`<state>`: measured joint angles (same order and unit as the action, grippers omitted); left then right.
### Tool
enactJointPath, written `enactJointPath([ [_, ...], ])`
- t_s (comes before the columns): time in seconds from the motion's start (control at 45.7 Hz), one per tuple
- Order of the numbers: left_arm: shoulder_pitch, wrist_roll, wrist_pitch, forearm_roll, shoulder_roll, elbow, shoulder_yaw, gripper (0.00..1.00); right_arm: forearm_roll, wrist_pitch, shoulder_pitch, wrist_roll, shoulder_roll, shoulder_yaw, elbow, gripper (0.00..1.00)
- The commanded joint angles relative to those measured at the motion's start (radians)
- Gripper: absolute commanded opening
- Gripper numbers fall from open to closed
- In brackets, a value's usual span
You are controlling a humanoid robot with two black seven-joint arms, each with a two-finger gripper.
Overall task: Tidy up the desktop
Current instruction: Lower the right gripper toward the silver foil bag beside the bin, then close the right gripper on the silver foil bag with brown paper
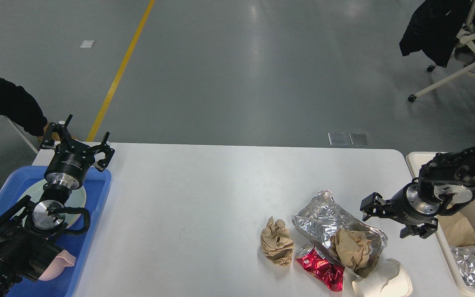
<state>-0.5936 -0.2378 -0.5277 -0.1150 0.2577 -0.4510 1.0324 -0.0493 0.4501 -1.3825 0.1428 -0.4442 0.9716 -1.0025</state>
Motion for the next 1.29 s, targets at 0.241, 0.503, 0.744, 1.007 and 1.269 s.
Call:
enactJointPath([
  [0.241, 0.000, 0.000, 0.000, 0.000, 0.000, 0.000, 0.000, 0.96, -0.009, -0.030, 0.118, 0.000, -0.004, -0.001, 0.074, 1.00],
  [0.503, 0.000, 0.000, 0.000, 0.000, 0.000, 0.000, 0.000, 0.96, -0.009, -0.036, 0.149, -0.002, -0.004, -0.005, 0.107, 1.00],
  [0.744, 0.000, 0.000, 0.000, 0.000, 0.000, 0.000, 0.000, 0.96, -0.009, -0.034, 0.146, -0.002, 0.006, -0.010, 0.104, 1.00],
  [1.007, 0.000, 0.000, 0.000, 0.000, 0.000, 0.000, 0.000, 0.96, -0.007, -0.030, 0.137, -0.002, 0.016, -0.011, 0.097, 1.00],
  [1.269, 0.000, 0.000, 0.000, 0.000, 0.000, 0.000, 0.000, 0.96, -0.007, -0.036, 0.141, -0.002, 0.039, -0.024, 0.104, 1.00],
])
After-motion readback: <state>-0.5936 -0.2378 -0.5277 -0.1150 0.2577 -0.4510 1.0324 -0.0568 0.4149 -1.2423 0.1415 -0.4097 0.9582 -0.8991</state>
